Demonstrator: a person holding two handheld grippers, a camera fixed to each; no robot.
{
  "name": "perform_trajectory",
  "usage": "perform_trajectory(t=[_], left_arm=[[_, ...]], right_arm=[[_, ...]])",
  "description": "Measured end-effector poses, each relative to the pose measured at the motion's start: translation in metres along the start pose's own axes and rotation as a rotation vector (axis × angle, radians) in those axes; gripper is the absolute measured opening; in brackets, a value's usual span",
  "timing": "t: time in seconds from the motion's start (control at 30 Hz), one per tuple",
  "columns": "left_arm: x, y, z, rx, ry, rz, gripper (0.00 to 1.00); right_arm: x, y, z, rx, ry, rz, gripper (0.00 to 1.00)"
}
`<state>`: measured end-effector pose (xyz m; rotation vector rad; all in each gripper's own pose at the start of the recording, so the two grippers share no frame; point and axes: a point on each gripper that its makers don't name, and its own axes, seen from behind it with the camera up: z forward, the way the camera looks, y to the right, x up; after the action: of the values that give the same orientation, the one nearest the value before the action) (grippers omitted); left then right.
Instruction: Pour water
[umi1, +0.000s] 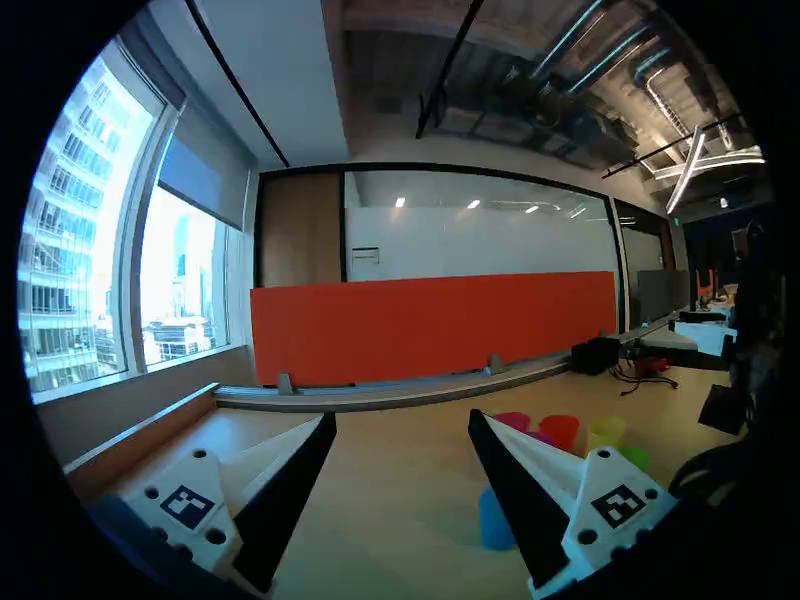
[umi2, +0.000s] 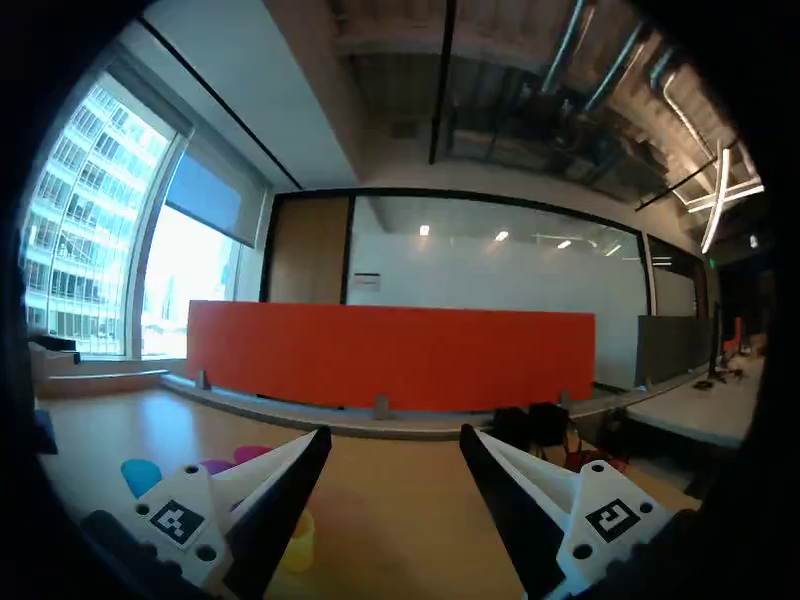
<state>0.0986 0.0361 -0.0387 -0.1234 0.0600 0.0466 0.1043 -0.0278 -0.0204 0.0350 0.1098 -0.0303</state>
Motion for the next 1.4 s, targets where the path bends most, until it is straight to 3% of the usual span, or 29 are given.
perform_trajectory(t=[0.3, 0.77, 1.4], left_arm=[[0.003, -0.013, 0.003, 0.056, 0.028, -0.005, 0.98], [0.003, -0.026, 0.012, 0.122, 0.041, 0.023, 0.98], [-0.044, -0.039, 0.021, 0.175, 0.015, 0.008, 0.98]], right_arm=[[0.005, 0.018, -0.007, -0.068, 0.024, 0.064, 1.00], [0.002, 0.022, -0.008, -0.080, 0.011, 0.058, 0.99], [0.012, 0.008, -0.002, -0.053, 0.005, 0.054, 0.99]])
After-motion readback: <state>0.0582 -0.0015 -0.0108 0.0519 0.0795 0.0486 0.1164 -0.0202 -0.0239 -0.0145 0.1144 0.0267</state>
